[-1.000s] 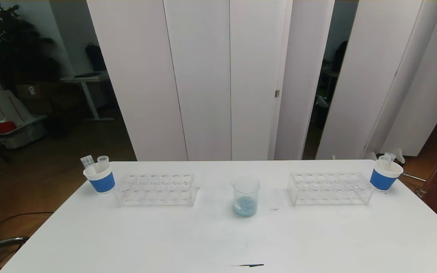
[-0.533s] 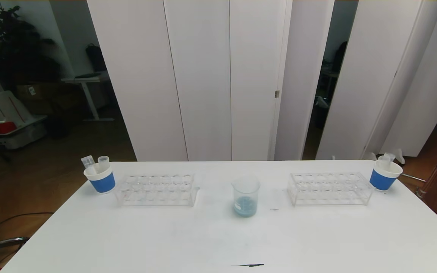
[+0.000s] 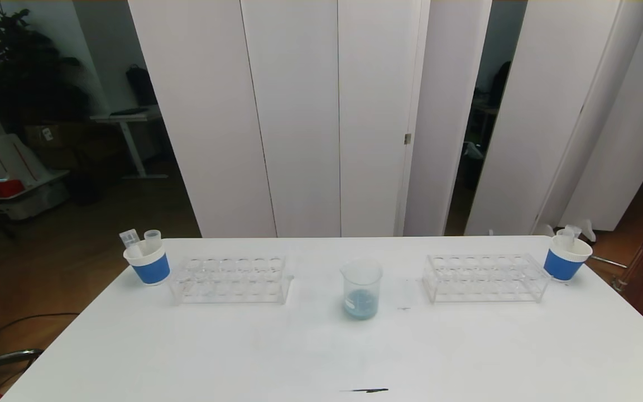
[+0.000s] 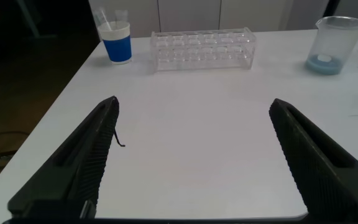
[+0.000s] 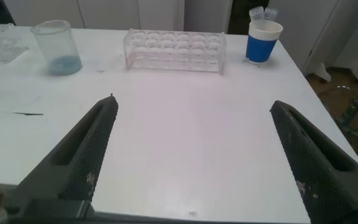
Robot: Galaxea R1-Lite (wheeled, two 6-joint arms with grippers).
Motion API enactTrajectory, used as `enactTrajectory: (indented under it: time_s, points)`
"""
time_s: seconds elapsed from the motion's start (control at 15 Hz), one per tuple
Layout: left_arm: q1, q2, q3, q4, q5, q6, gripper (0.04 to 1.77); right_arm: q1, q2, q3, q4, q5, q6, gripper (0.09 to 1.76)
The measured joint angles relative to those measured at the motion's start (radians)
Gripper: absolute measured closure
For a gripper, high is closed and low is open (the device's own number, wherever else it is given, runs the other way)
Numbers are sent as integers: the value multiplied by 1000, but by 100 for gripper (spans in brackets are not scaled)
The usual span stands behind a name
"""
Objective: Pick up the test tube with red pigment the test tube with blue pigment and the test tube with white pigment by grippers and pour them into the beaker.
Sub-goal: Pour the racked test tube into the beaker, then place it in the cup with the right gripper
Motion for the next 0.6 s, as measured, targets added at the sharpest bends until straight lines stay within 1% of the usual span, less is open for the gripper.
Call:
enactTrajectory:
  time_s: [0.13, 0.4, 0.47, 0.6]
  points:
    - [0, 0, 0, 0, 0, 0, 8, 1, -45, 37, 3, -1, 2, 9]
    - [0, 0, 0, 0, 0, 0, 8, 1, -83, 71, -6, -57, -4, 9]
    - [0, 0, 0, 0, 0, 0, 8, 1, -86, 76, -21, -57, -5, 9]
    - [0, 0, 0, 0, 0, 0, 8, 2, -88, 102, -128, -55, -9, 9]
